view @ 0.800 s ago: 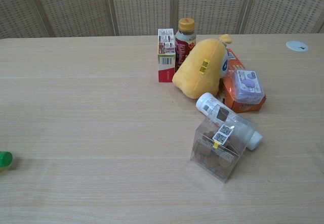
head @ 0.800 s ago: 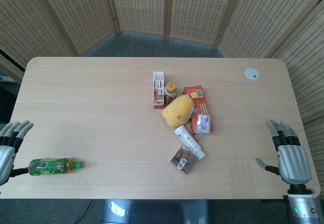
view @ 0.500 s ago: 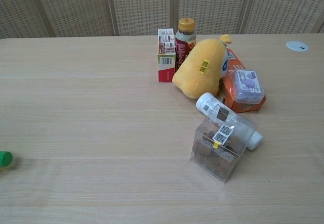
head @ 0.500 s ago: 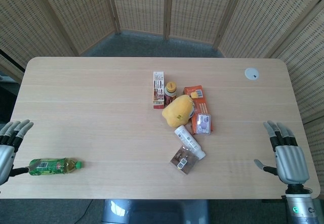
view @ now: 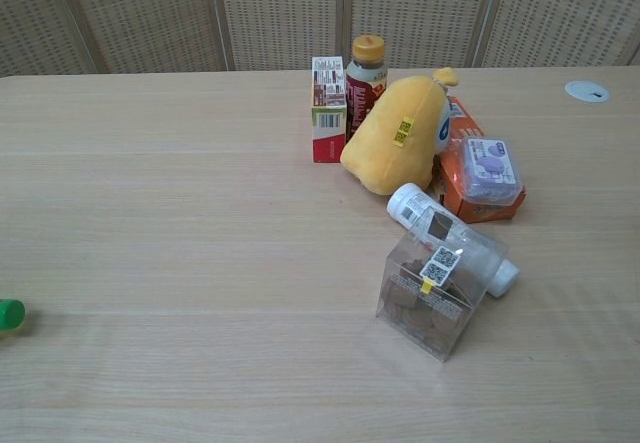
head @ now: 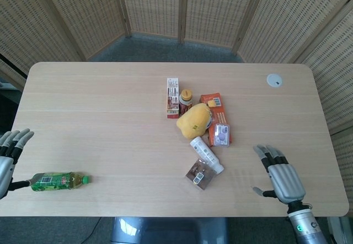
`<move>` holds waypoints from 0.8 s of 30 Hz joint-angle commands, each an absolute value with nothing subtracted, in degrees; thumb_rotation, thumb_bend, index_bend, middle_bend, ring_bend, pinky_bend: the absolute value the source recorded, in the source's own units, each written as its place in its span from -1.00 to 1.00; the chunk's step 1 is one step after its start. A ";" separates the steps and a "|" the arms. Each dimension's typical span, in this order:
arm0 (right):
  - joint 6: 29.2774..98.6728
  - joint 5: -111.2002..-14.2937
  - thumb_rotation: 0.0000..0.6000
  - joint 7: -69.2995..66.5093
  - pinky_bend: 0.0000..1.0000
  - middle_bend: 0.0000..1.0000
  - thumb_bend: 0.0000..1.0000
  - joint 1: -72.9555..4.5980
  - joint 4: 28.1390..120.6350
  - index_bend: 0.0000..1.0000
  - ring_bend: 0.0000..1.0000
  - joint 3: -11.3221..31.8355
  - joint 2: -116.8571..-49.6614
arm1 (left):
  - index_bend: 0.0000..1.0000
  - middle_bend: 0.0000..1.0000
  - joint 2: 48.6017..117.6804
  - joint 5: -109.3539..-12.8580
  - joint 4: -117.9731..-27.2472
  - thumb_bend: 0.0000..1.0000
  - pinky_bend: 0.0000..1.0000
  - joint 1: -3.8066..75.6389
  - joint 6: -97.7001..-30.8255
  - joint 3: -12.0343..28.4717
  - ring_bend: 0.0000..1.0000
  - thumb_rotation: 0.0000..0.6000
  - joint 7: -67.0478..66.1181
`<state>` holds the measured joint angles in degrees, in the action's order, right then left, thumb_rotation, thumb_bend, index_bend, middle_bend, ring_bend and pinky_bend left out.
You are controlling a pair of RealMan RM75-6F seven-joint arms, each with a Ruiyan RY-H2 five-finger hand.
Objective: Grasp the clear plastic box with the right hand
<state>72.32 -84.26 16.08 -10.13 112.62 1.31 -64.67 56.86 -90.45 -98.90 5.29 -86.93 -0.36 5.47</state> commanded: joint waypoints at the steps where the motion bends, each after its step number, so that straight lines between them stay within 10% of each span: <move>1: 70.23 -81.75 1.00 18.11 -1.00 -1.00 -1.00 -11.64 115.07 -1.00 -1.00 1.44 -66.01 | -0.83 -1.00 56.82 -90.24 -98.85 -0.86 -1.00 5.28 -86.79 -0.26 -1.00 1.00 5.64; 24: 72.94 -62.89 1.00 41.89 -1.00 -1.00 -1.00 -17.10 120.00 -1.00 -1.00 4.05 -90.42 | -0.83 -1.00 56.52 -90.62 -98.81 -0.87 -1.00 5.06 -86.54 -0.11 -1.00 1.00 6.70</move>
